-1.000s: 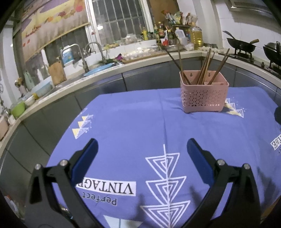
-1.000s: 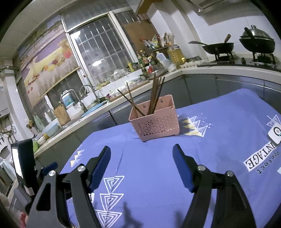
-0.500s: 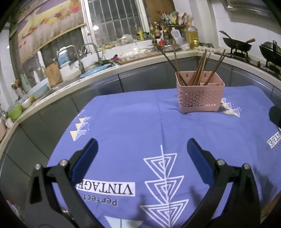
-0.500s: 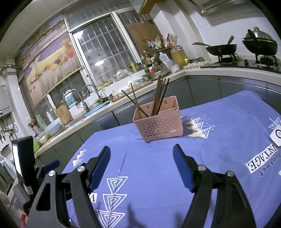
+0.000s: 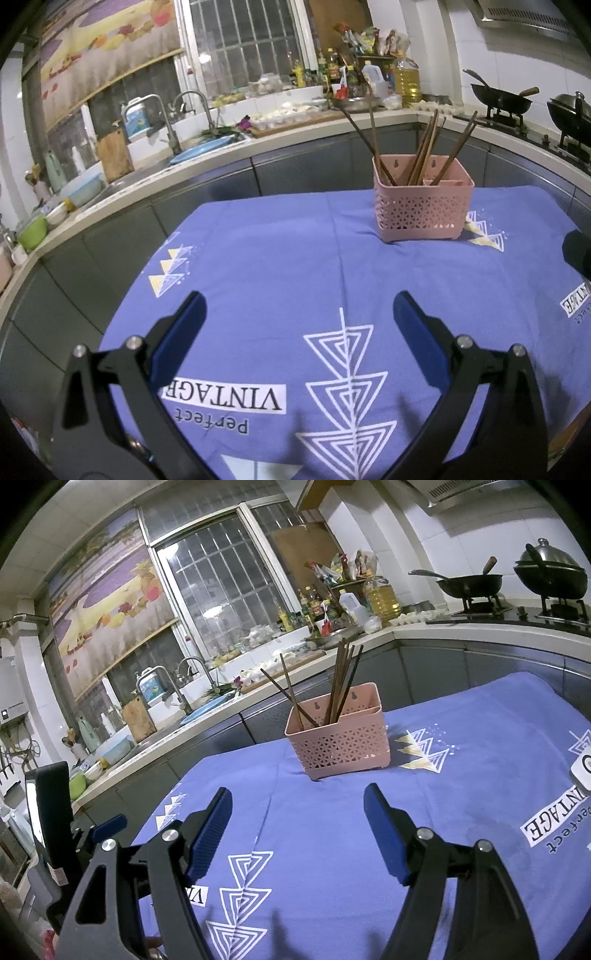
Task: Organize utensils
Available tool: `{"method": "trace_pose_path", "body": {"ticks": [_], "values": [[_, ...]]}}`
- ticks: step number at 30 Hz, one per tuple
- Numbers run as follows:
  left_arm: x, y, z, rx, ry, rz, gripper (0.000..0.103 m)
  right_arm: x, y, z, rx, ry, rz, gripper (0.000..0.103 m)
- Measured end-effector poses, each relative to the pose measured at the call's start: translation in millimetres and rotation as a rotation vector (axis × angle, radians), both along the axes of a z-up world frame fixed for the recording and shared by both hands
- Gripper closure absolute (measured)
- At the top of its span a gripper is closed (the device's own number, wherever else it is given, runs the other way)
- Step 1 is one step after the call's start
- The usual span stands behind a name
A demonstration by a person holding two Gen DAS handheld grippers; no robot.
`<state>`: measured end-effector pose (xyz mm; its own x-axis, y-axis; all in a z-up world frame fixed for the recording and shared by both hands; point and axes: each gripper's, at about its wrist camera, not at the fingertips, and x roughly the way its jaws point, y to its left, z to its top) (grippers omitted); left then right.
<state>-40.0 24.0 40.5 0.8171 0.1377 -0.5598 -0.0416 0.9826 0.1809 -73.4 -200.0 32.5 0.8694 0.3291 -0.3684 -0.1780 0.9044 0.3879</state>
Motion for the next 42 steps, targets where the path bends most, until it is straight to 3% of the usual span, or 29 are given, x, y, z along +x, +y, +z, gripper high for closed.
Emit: {"method": "trace_pose_path", "body": {"ticks": [31, 42], "values": [[-5, 1, 5, -0.001, -0.008, 0.035, 0.006, 0, 1, 1, -0.002, -0.001, 0.001, 0.029], [-12, 2, 9, -0.052, -0.006, 0.037, 0.006, -1, 2, 1, -0.001, -0.001, 0.002, 0.029]]}}
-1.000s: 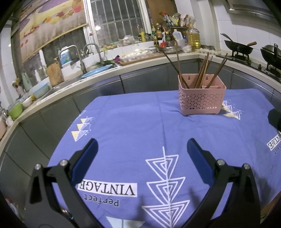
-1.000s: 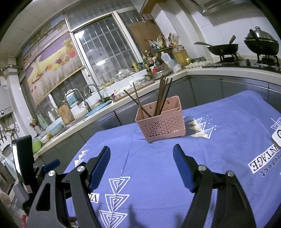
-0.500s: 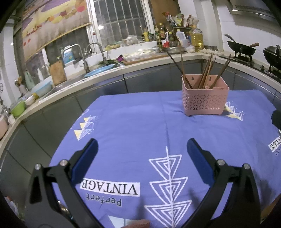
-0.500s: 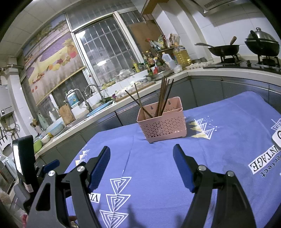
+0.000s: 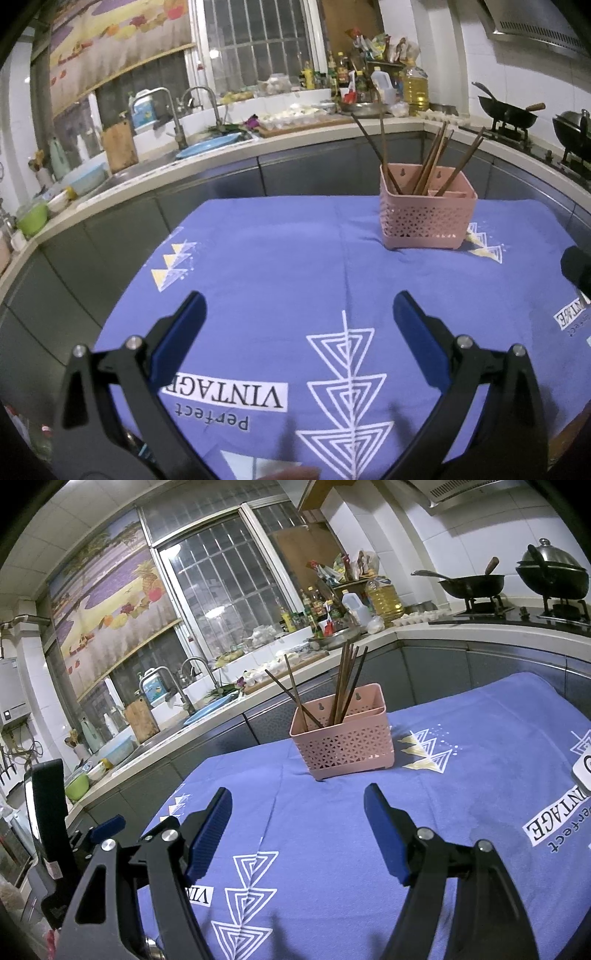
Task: Organize utensils
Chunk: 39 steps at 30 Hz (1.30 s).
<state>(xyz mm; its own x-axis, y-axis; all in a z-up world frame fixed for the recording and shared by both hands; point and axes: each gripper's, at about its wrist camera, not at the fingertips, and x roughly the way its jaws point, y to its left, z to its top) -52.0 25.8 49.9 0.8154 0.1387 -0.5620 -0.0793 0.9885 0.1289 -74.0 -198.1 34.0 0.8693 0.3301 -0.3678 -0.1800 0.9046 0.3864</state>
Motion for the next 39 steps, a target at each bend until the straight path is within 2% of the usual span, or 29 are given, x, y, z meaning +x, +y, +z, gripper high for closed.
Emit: {"method": "trace_pose_path", "body": {"ticks": [10, 39], "values": [[-5, -5, 4, 0.02, -0.013, 0.0, 0.006, 2, 6, 7, 0.001, -0.014, 0.016, 0.029], [-10, -8, 6, -0.015, -0.016, -0.041, 0.006, -3, 5, 9, -0.015, -0.039, 0.022, 0.029]]}}
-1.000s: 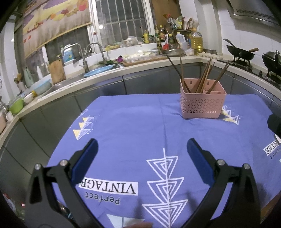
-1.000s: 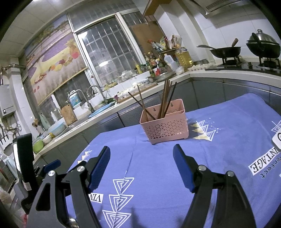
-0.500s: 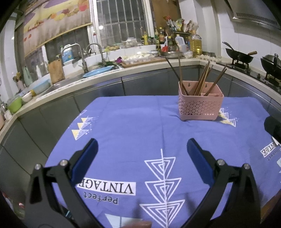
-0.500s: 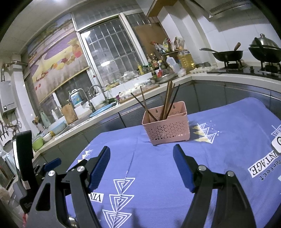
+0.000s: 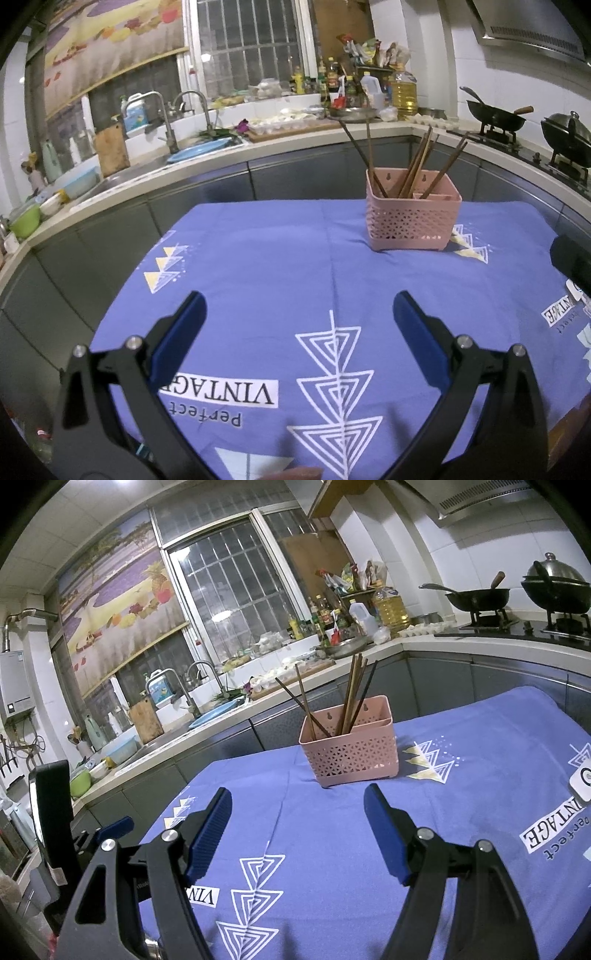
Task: Organize utensils
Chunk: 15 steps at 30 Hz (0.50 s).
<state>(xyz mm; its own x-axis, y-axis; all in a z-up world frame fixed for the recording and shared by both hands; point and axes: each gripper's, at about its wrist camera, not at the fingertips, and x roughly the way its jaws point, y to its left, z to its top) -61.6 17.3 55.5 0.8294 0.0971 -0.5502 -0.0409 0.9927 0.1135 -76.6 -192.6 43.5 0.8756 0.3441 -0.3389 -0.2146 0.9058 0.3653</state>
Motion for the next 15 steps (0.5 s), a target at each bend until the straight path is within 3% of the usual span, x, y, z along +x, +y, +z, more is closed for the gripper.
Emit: {"method": "trace_pose_path", "body": {"ticks": [15], "values": [[-2.5, -2.1, -6.0, -0.024, 0.017, -0.039, 0.006, -4.3, -2.8, 0.7, 0.006, -0.002, -0.013, 0.029]]}}
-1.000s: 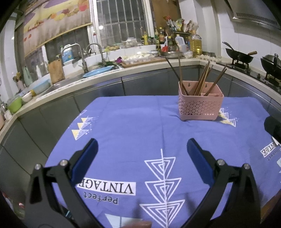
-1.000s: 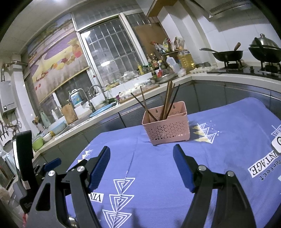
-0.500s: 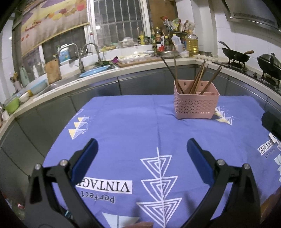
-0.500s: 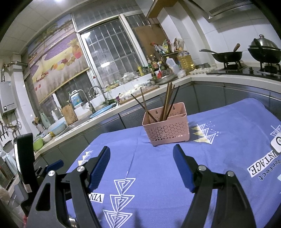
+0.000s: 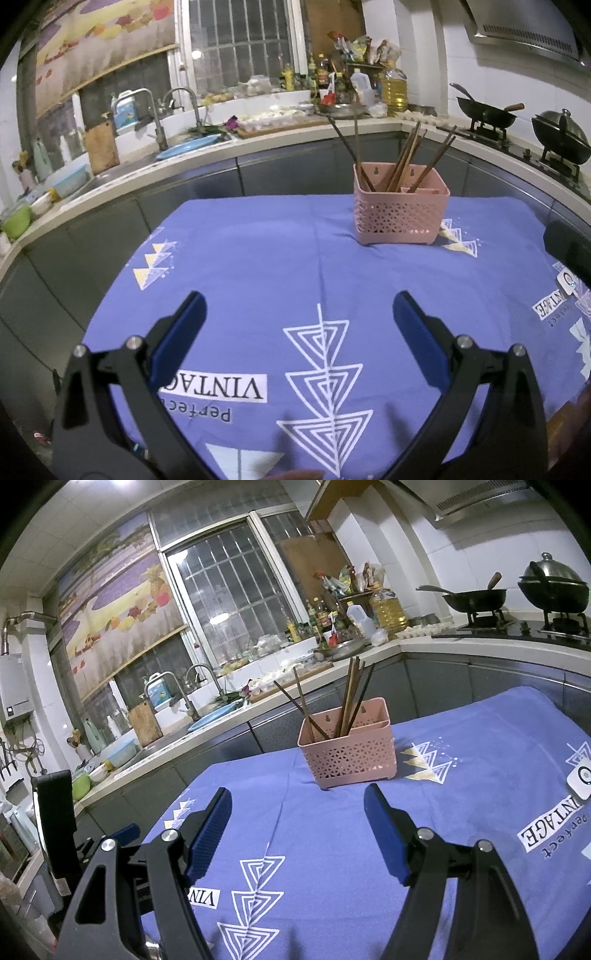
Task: Organize utensils
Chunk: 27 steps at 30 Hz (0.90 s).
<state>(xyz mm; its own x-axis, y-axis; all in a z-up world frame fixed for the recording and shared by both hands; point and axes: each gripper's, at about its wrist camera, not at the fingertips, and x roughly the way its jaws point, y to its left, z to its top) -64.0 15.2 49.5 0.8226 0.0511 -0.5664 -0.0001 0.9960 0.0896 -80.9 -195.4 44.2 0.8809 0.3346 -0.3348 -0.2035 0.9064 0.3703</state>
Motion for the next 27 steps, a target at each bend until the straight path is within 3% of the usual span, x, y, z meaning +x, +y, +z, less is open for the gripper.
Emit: {"method": "trace_pose_path", "body": {"ticks": [27], "values": [[-0.7, -0.3, -4.9, -0.012, -0.004, -0.01, 0.006, -4.2, 0.8, -1.8, 0.0, 0.018, -0.008, 0.029]]}}
